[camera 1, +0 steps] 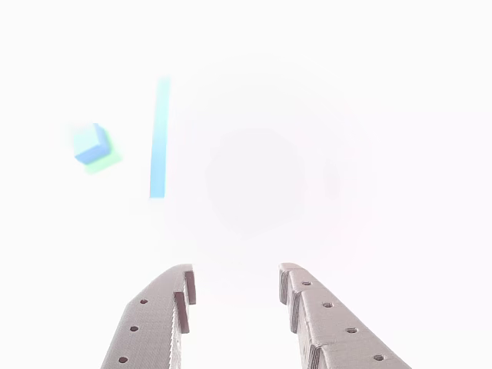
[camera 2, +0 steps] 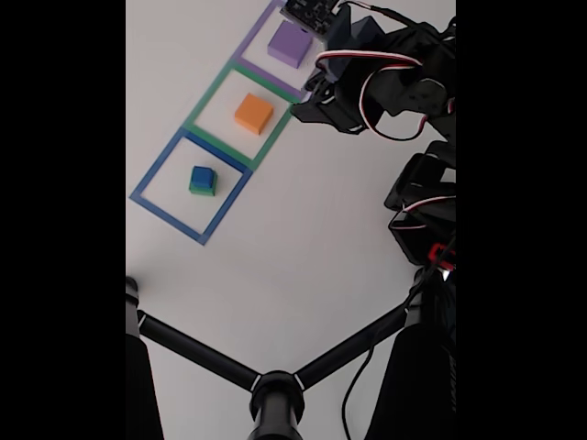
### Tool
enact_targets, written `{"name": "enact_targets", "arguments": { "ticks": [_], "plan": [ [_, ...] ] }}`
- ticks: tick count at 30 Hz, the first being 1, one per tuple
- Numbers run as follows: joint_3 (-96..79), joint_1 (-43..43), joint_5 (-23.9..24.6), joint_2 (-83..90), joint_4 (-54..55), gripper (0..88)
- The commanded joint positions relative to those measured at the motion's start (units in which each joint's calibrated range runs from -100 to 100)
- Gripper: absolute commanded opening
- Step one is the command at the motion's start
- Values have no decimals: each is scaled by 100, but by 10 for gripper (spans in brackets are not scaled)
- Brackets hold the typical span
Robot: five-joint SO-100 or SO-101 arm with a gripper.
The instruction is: Tower of hanoi
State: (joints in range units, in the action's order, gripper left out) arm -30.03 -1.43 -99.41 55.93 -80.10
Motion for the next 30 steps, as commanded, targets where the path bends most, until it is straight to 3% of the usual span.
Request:
{"name": "enact_targets", "arguments": {
  "ticks": [1,10,21,30],
  "plan": [
    [1003,-211,-59,136,-816,82],
    [2212,-499,-59,23,-1917,88],
    [2030,-892,-59,-26,-1796,117],
    [612,-1084,-59,216,-395,323]
  ]
}}
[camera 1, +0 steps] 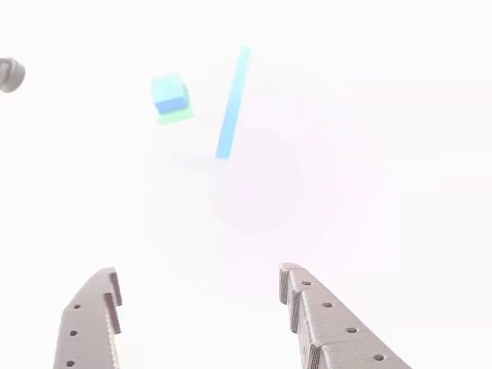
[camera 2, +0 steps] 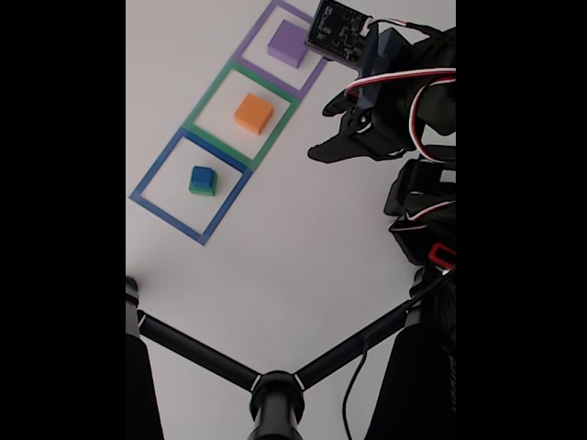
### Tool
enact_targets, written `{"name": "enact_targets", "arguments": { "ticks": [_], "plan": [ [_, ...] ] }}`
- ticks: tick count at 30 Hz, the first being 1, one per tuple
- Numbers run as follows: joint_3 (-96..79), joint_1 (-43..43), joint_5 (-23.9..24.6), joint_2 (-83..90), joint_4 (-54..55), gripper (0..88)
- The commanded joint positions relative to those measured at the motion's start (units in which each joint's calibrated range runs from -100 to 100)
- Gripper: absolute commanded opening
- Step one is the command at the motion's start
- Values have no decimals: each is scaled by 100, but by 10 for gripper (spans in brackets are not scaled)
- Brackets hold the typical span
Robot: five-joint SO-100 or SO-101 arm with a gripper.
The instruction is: Tower of hanoi
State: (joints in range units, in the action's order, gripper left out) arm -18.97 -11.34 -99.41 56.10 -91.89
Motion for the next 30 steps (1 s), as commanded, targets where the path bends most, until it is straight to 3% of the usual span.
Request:
{"name": "enact_targets", "arguments": {
  "ticks": [1,10,18,30],
  "plan": [
    [-730,-122,-59,248,1036,340],
    [-2385,-314,-59,579,2898,421],
    [-3075,-276,-59,563,3756,433],
    [-5057,-122,-59,684,6129,429]
  ]
}}
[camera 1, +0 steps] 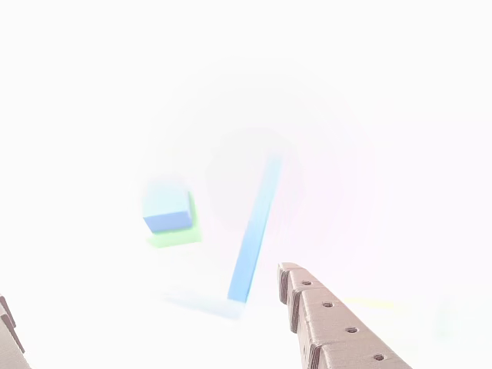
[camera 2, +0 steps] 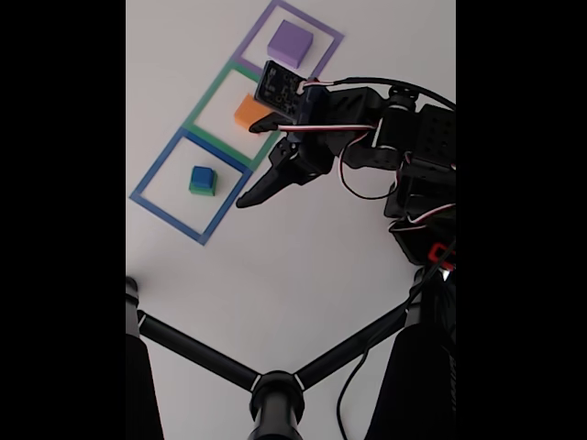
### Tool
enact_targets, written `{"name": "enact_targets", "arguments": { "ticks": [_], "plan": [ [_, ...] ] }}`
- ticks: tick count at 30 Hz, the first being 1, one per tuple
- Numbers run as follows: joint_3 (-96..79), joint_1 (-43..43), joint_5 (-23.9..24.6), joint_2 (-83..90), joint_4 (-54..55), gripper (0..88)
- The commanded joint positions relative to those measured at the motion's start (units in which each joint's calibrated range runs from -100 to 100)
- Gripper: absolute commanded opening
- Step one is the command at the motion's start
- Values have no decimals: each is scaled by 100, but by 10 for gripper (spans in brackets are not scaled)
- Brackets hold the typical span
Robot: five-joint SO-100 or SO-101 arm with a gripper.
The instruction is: Tower of hanoi
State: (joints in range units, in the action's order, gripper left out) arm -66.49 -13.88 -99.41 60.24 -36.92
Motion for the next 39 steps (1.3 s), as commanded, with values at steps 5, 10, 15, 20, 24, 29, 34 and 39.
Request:
{"name": "enact_targets", "arguments": {
  "ticks": [5,10,15,20,24,29,34,39],
  "plan": [
    [-923,237,-59,472,1214,430],
    [-1542,228,-59,399,2315,432],
    [-1869,170,-59,327,2939,450],
    [-2196,151,-59,-230,3870,460],
    [-2196,45,-59,-852,4477,460],
    [-1978,-194,-59,-1853,5255,458],
    [-1642,-290,-59,-2854,5919,455],
    [-1314,-309,-59,-3484,6218,449]
  ]
}}
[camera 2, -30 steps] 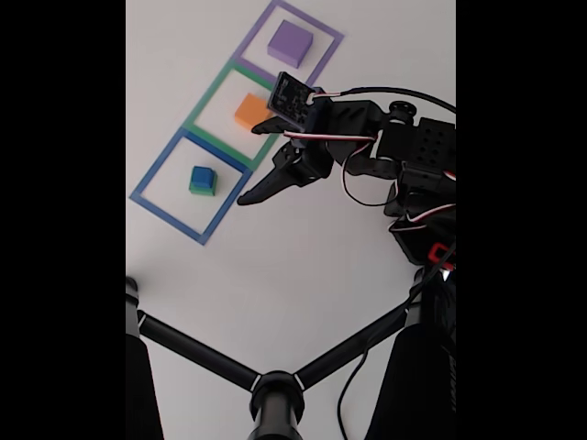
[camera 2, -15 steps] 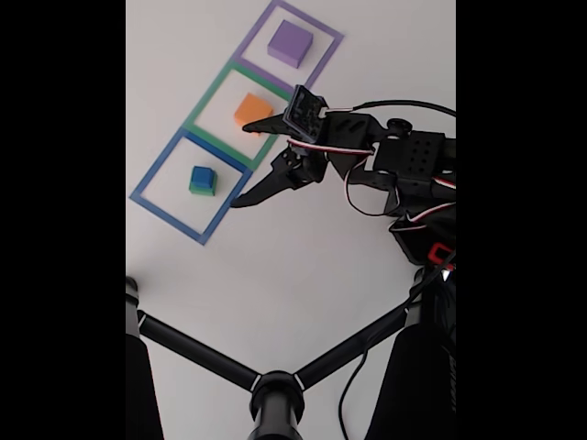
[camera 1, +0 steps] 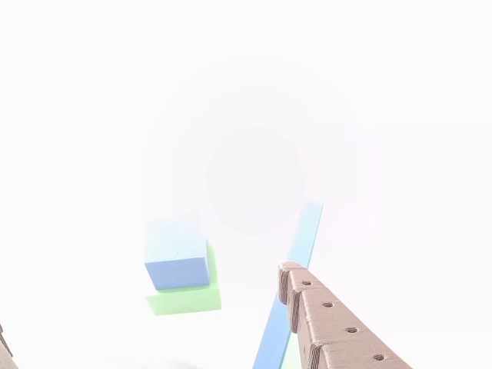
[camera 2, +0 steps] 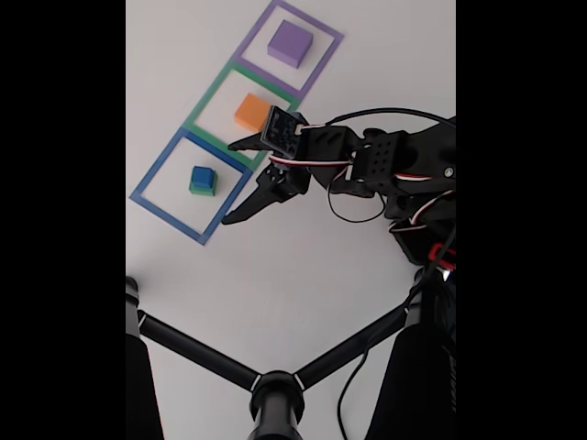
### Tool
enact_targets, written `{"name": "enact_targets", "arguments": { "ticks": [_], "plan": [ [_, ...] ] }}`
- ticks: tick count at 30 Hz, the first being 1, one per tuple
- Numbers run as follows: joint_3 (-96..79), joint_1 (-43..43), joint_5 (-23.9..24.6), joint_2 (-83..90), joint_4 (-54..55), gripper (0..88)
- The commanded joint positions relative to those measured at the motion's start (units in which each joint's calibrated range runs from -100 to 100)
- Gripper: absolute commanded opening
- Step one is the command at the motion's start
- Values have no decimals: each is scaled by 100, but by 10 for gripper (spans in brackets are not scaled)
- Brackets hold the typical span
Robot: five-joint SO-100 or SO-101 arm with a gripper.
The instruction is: Tower of hanoi
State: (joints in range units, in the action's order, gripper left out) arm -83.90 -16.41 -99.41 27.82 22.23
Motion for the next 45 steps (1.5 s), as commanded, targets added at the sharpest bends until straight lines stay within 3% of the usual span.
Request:
{"name": "enact_targets", "arguments": {
  "ticks": [1,45],
  "plan": [
    [490,-56,-59,-355,352,448],
    [1426,-257,-59,-3206,2538,444]
  ]
}}
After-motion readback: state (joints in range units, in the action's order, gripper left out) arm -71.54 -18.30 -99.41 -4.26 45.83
